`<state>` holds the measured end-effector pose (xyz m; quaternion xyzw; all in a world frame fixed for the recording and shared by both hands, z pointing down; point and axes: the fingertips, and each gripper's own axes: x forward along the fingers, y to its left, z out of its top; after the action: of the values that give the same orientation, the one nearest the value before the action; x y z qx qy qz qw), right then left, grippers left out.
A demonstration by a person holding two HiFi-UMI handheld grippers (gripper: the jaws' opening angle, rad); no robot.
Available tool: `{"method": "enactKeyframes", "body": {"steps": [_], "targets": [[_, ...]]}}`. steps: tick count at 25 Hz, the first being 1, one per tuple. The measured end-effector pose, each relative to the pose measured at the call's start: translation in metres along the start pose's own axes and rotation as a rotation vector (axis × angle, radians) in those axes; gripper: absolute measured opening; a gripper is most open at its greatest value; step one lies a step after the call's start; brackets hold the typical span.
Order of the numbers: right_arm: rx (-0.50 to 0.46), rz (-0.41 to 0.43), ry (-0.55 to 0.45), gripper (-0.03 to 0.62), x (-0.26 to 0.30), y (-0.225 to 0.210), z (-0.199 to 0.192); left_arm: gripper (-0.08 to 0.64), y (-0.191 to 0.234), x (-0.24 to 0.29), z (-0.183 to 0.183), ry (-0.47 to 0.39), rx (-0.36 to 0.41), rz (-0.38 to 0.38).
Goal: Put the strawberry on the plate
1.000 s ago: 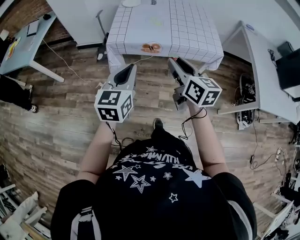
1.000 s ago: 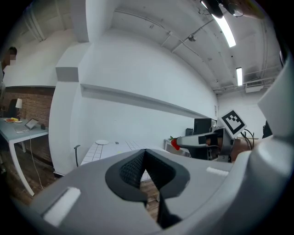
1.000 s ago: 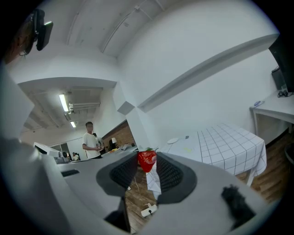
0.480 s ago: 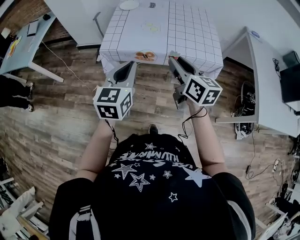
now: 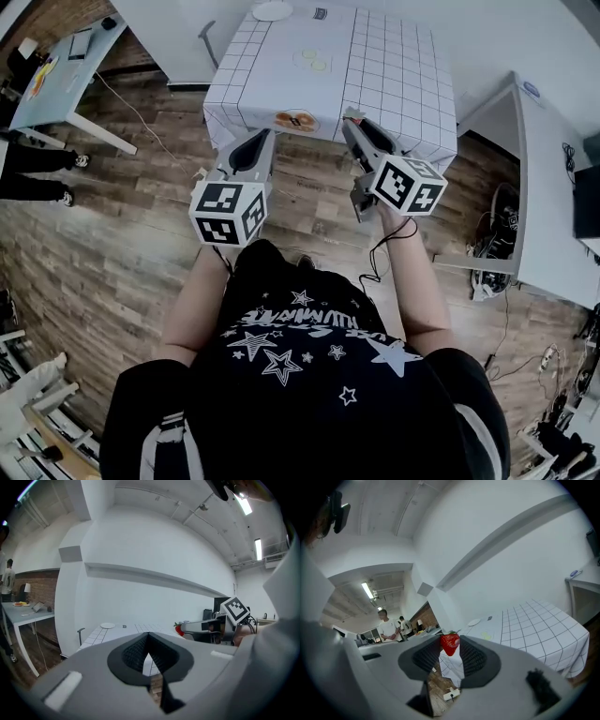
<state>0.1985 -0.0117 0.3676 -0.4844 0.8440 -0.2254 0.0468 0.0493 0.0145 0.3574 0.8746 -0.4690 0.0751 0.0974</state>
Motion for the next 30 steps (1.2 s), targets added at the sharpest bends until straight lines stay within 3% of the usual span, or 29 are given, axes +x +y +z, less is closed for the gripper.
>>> {"method": "enactKeyframes", "body": {"steps": [6,15,23,30], "targets": [[0.009,0.001,0.024,0.136,0.023,-0.006,-0.007,0.008,0.023,0.017,0.000,-0.003,-0.011,0.013],[-0.016,-0.080,0.011,0.137,0.053,-0.036,-0.001,0.008,0.055,0.071,0.002,-0.020,-0.023,-0.055],[-0.027,-0.115,0.019,0.136,0.137,-0.057,0.034,0.009,0.124,0.134,0.033,-0.028,-0.028,-0.074],[-0.030,-0.134,0.044,0.135,0.203,-0.062,0.041,0.009,0.184,0.171,0.039,-0.016,-0.052,-0.088]]}}
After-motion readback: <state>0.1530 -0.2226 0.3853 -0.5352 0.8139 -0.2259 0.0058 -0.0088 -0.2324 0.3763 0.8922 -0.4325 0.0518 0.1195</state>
